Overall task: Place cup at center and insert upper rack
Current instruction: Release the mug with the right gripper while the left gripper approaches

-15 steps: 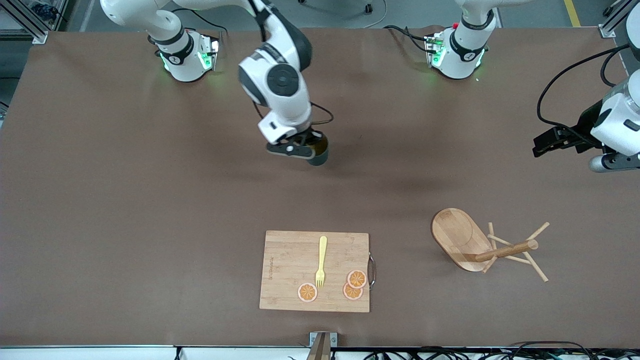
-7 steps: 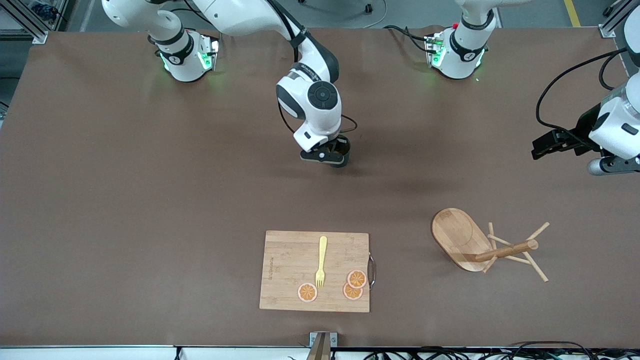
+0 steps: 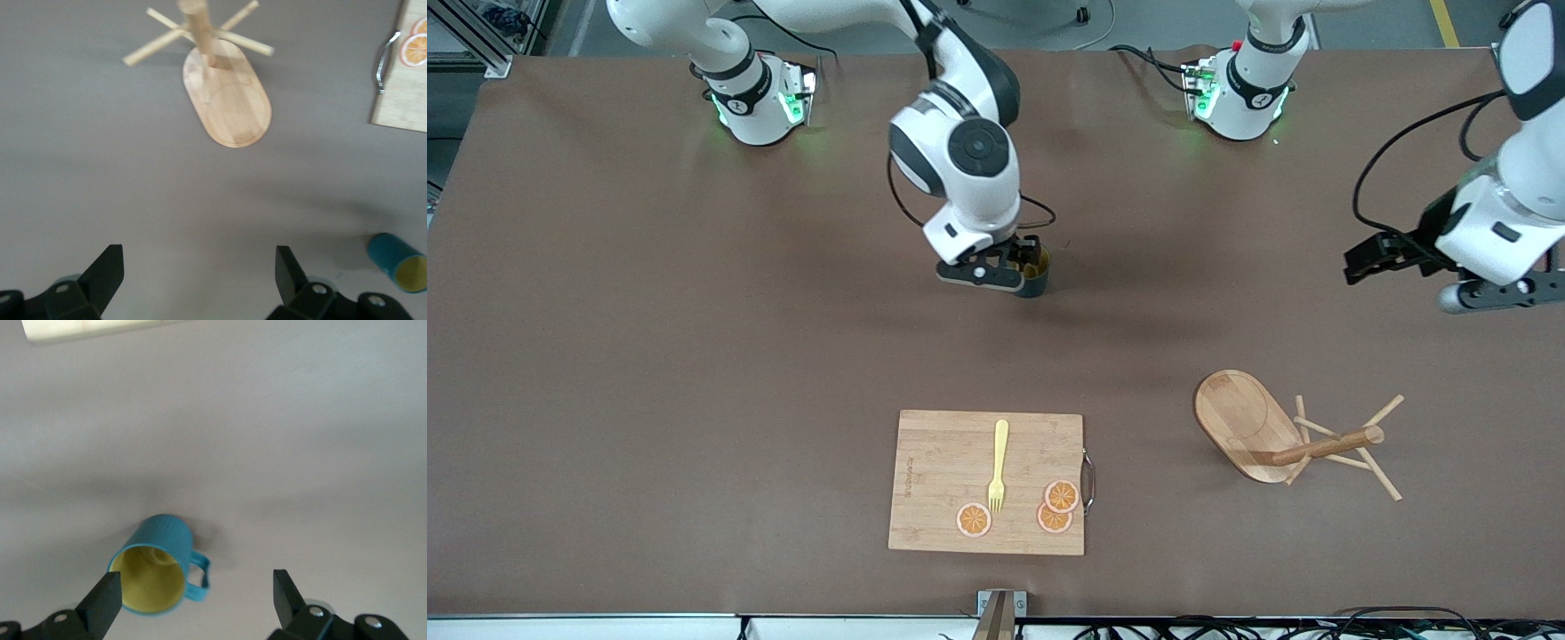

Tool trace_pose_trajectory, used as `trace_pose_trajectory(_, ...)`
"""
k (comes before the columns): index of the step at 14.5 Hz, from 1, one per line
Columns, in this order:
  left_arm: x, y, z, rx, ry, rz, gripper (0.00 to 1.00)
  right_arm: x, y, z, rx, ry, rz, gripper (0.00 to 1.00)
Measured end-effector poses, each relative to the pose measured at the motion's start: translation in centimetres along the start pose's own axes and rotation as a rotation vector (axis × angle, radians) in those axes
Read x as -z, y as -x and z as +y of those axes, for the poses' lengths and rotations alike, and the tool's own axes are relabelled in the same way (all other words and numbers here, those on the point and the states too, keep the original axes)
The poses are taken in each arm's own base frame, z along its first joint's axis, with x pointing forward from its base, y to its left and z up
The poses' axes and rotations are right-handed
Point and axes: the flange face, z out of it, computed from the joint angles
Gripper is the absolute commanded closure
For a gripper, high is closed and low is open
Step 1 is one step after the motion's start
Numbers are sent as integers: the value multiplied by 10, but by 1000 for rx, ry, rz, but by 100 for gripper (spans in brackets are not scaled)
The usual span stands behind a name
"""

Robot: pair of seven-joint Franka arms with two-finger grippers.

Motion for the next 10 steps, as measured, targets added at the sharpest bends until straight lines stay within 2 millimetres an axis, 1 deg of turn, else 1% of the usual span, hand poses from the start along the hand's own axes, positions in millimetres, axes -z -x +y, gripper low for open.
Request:
trace_pose_trajectory(1, 0, 6, 21, 18, 2, -1, 0, 24, -13, 20, 31, 7, -11, 0)
trace_pose_trajectory(2, -1, 14, 44, 45, 3, -4, 0, 44, -31, 47, 69, 16, -27, 0)
trace_pose_trajectory(4, -7, 33, 95, 107, 6, -15, 0, 74, -76, 109, 133, 21, -52, 0)
trace_pose_trajectory(6, -17, 53, 146, 146, 13, -26, 0, 97, -122, 182, 192, 11, -69, 0)
trace_pose_trajectory(7, -25, 63, 169, 156, 14, -34, 0, 107, -142, 219, 221, 2, -72, 0)
trace_pose_trajectory(8, -34, 72, 191, 168, 8, -38, 0, 115, -158, 254, 243, -5, -70, 0)
trace_pose_trajectory(10, -56, 97, 236, 208, -37, -37, 0, 130, -182, 318, 251, 14, -59, 0)
